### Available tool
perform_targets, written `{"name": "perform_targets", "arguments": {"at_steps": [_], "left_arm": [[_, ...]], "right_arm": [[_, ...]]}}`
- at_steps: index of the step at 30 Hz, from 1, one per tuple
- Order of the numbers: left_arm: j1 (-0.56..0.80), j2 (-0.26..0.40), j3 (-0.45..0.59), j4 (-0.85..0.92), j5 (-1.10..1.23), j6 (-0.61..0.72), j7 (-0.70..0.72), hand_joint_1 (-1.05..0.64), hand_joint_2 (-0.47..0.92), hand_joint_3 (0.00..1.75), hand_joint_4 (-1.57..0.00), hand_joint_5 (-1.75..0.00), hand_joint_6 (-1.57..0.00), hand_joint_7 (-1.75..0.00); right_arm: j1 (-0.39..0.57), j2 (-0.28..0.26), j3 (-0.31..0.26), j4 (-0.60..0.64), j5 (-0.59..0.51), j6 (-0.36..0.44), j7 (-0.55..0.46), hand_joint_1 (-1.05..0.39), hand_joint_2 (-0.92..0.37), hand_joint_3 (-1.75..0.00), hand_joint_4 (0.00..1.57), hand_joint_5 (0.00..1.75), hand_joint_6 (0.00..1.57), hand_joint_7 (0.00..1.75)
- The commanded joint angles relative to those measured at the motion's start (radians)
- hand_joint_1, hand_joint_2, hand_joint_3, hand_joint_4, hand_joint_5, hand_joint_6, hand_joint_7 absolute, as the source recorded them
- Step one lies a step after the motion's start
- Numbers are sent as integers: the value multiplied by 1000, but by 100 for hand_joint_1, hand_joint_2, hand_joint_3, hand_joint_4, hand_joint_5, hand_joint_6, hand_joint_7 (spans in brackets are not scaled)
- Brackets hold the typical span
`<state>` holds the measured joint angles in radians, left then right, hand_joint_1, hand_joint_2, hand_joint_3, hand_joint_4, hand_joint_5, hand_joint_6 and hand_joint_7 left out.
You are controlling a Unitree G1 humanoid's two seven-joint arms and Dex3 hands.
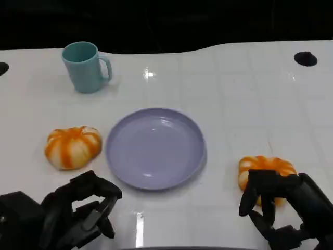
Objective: Grasp the bread from the table and place it into the plate.
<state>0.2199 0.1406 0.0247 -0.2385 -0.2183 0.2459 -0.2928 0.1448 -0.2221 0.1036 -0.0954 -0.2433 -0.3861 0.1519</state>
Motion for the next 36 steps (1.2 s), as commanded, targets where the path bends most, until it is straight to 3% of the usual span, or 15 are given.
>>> {"name": "perform_targets", "arguments": {"at_steps": [1,5,9,12,15,21,26,36], "left_arm": [[-2,18,7,6,-2,-11,-12,-44,92,45,-69,-175,-64,-136],[0,17,7,-1,-3,1,-7,-44,92,46,-69,-175,-64,-137],[-1,13,8,1,-7,-1,-7,-44,92,45,-70,-175,-64,-137],[-2,13,7,5,-5,-6,-6,-44,92,45,-70,-175,-64,-136],[-1,14,5,9,-2,-14,-8,-44,92,45,-70,-175,-65,-136],[-3,8,0,8,-5,-6,-6,-45,92,46,-70,-175,-65,-136],[-13,-1,-6,12,-3,-2,2,-45,92,46,-71,-175,-66,-135],[-26,-7,-26,31,26,-28,9,-45,92,45,-71,-175,-67,-136]], "right_arm": [[0,-1,-8,-39,13,45,-1,-7,-20,-144,93,174,80,127],[2,-11,-9,-78,-41,67,-21,-7,-25,-129,78,149,73,101],[5,-49,-15,-158,-178,123,-28,-15,-45,-79,64,103,68,58],[9,-90,-19,-251,-284,211,12,-24,-71,-23,55,61,64,21],[16,-136,-20,-331,-358,274,70,-29,-77,-6,43,43,57,7],[15,-199,-23,-416,-429,336,156,-37,-76,0,29,31,44,0],[1,-218,-14,-434,-508,367,178,-43,-75,0,23,29,41,0],[-114,-219,77,-297,-681,413,187,-48,-75,0,24,30,41,0]]}}
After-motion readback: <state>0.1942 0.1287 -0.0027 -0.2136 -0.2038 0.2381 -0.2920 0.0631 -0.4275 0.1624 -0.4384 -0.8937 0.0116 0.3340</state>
